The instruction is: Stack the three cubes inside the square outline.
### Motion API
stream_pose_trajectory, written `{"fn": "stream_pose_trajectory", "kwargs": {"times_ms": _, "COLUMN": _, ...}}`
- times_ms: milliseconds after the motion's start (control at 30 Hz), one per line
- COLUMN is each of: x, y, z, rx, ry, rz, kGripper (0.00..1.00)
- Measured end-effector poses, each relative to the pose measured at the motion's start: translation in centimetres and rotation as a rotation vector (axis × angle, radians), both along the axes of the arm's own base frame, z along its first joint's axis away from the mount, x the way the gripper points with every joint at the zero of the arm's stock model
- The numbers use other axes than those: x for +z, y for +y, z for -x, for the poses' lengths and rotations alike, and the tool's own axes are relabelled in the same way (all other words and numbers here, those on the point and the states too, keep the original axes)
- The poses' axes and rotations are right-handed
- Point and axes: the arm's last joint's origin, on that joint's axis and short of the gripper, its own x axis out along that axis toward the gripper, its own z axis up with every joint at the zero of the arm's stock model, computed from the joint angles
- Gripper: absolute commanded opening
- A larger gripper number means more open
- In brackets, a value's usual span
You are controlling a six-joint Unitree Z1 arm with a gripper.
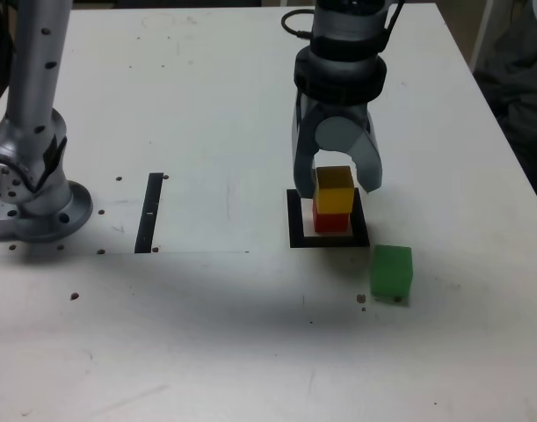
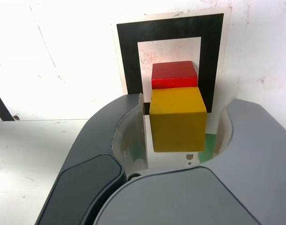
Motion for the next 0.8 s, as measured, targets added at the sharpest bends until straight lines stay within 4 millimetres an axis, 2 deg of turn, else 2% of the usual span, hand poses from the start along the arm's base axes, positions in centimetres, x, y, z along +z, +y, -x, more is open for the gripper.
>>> {"fn": "stream_pose_trajectory", "kwargs": {"times_ms": 167, "x": 0.3, "y": 0.1, "z": 0.2, "rx": -0.001, "ry": -0.007, "rz": -0.020, "kGripper": 1.00}}
{"fn": "stream_pose_trajectory", "kwargs": {"times_ms": 333, "x": 1.9, "y": 0.2, "z": 0.9, "rx": -0.001, "ry": -0.035, "rz": -0.074, "kGripper": 1.00}}
{"fn": "stream_pose_trajectory", "kwargs": {"times_ms": 567, "x": 4.5, "y": -1.5, "z": 0.8, "rx": -0.035, "ry": -0.082, "rz": -0.126, "kGripper": 0.99}}
{"fn": "stream_pose_trajectory", "kwargs": {"times_ms": 800, "x": 4.6, "y": -3.8, "z": -0.4, "rx": -0.064, "ry": -0.058, "rz": -0.120, "kGripper": 1.00}}
